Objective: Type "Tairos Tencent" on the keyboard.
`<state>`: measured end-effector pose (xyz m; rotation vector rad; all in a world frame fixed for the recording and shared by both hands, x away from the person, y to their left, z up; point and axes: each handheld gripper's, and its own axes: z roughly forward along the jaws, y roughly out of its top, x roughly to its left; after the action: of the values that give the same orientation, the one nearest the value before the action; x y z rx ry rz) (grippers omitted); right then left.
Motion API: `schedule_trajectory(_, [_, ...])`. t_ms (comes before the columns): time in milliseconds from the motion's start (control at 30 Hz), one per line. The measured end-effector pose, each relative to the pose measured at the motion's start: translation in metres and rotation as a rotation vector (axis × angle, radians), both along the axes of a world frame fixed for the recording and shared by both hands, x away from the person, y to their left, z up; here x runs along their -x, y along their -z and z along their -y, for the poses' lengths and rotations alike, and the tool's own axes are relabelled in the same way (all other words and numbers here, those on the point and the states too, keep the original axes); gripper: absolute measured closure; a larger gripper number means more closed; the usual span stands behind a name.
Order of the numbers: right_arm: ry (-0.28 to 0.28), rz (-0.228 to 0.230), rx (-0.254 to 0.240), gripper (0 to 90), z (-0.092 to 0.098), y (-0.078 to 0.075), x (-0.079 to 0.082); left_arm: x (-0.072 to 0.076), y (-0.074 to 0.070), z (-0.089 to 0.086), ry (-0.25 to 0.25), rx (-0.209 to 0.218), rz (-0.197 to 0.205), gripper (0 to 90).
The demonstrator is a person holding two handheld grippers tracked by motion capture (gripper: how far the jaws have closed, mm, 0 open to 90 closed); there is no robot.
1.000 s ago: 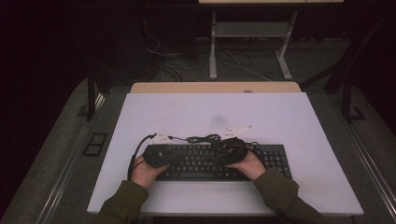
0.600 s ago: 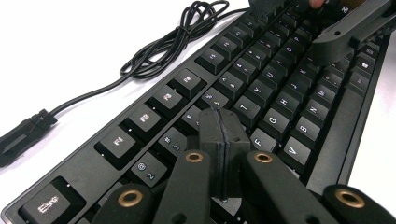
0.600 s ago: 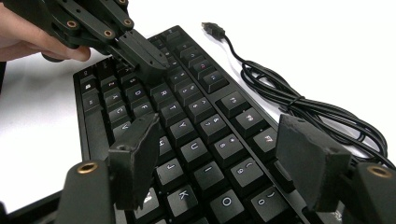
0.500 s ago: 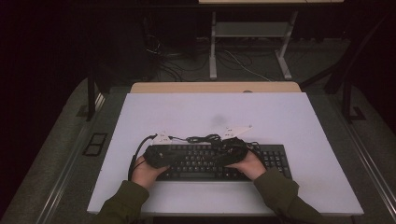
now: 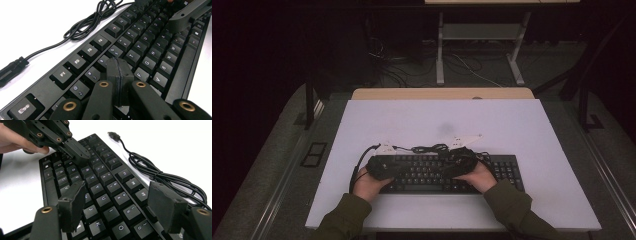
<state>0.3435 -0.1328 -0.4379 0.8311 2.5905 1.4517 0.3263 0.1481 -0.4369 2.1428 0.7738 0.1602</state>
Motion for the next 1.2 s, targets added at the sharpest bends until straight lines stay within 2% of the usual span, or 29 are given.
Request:
schedule_trajectory(167, [0.001,0.001,0.000,30.4,0.000,0.000,0.000,0.001,-0.002,0.000,0.005,-0.011,0.006,89.3])
schedule_trajectory(500, [0.002,0.004,-0.003,30.6,0.000,0.000,0.000,0.003,-0.005,0.000,0.002,0.014,0.019,89.1])
schedule_trajectory(567, [0.002,0.001,-0.004,32.0,0.001,-0.001,0.000,0.004,-0.006,-0.001,-0.003,0.022,0.018,86.9])
schedule_trajectory(767, [-0.018,0.003,-0.007,45.2,0.001,-0.003,0.002,0.006,-0.008,-0.005,-0.026,0.037,0.024,74.9])
schedule_trajectory(900, [-0.047,0.002,-0.001,54.6,0.000,-0.003,0.005,0.008,-0.008,-0.007,-0.033,0.050,0.021,65.5])
schedule_trajectory(1200, [-0.117,-0.011,0.006,77.3,-0.006,-0.004,0.011,0.009,-0.007,-0.008,-0.043,0.051,0.031,46.9])
